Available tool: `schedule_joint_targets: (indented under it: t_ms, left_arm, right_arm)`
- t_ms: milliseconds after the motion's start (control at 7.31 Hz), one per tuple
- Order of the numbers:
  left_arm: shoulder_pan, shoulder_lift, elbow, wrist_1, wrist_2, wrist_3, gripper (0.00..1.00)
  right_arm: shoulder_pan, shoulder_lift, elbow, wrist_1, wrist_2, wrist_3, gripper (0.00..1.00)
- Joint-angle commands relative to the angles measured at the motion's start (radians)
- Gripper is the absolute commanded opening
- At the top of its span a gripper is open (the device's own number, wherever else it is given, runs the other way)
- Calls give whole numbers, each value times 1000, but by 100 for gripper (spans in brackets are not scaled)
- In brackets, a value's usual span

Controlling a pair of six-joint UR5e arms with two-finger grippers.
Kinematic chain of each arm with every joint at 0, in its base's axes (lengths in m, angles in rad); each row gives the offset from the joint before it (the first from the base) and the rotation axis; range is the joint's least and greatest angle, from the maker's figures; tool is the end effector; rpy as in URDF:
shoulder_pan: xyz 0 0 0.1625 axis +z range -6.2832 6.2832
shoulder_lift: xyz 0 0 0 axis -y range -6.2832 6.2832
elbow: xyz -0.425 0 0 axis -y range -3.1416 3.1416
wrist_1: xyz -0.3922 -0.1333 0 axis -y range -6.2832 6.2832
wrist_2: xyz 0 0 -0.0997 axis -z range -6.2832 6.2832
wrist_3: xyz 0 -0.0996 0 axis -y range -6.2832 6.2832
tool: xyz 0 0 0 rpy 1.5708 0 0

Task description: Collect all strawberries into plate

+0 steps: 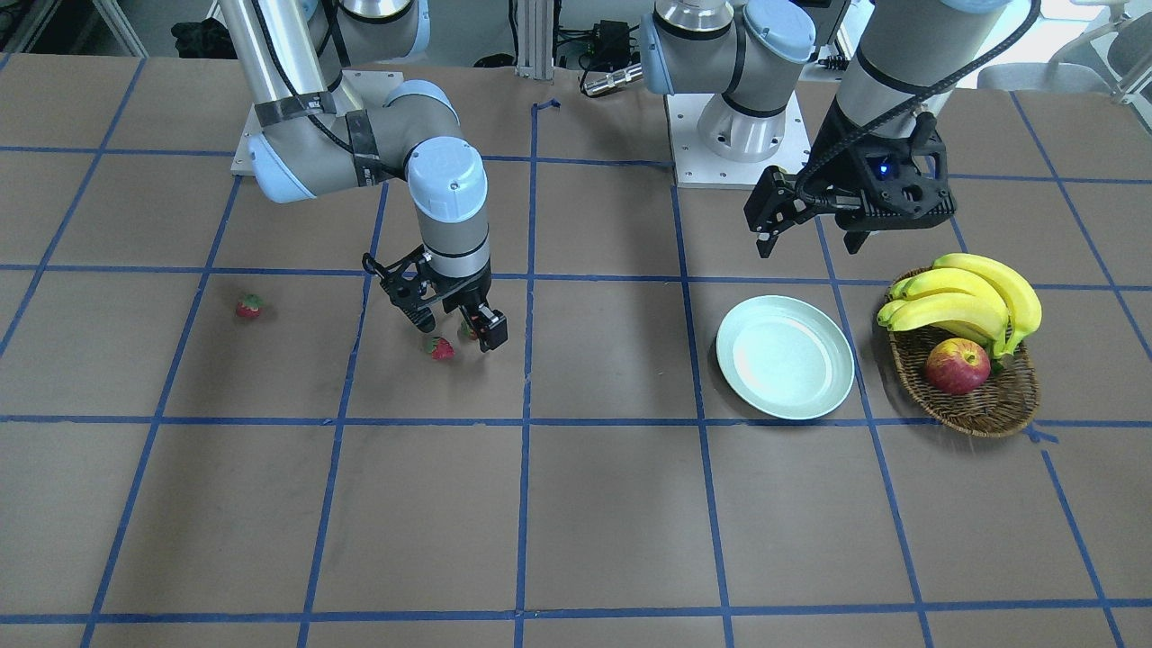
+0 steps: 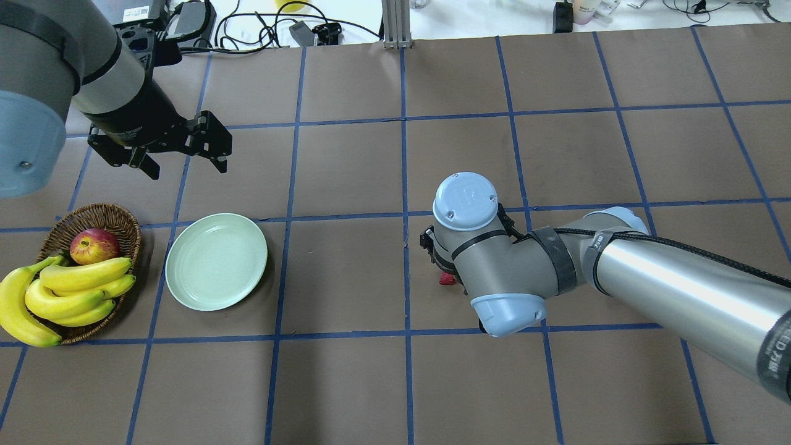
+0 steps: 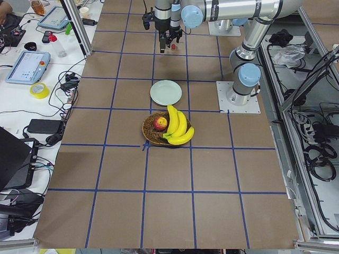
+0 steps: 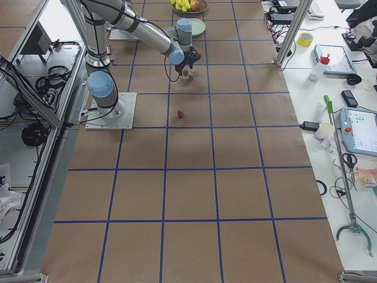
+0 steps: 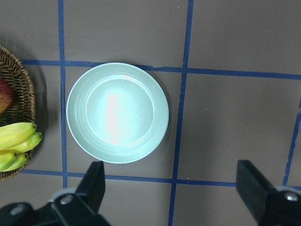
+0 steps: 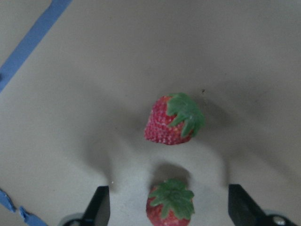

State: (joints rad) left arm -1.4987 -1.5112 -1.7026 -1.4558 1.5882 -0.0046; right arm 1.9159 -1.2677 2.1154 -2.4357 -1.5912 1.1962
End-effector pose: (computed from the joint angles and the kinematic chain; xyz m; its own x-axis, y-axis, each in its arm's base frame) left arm -0.0974 -0.4780 0.4632 -0.9969 -0.0773 -0.0172 -0.0766 0.9961 -0.0429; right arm 0.2885 -0.4146 0.1762 -0.6591 0.7520 -0.0085 0.7519 0.6587 -0.0253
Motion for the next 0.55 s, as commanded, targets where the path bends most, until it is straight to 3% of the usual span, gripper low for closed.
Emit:
schedule_joint_targets:
  t_ms: [0,274,411]
  left_arm:
    - [0,2,0,0,-2,0,100]
    - [0,3,-2,-2,1,0,100]
    - [0,3,-2,-2,-5,0,100]
  right_arm:
    - [0,-1,-9,-6,35,5,50]
    - [0,-1,-8,4,39,-1,22]
    - [0,-2,-11,4,39,-29,14]
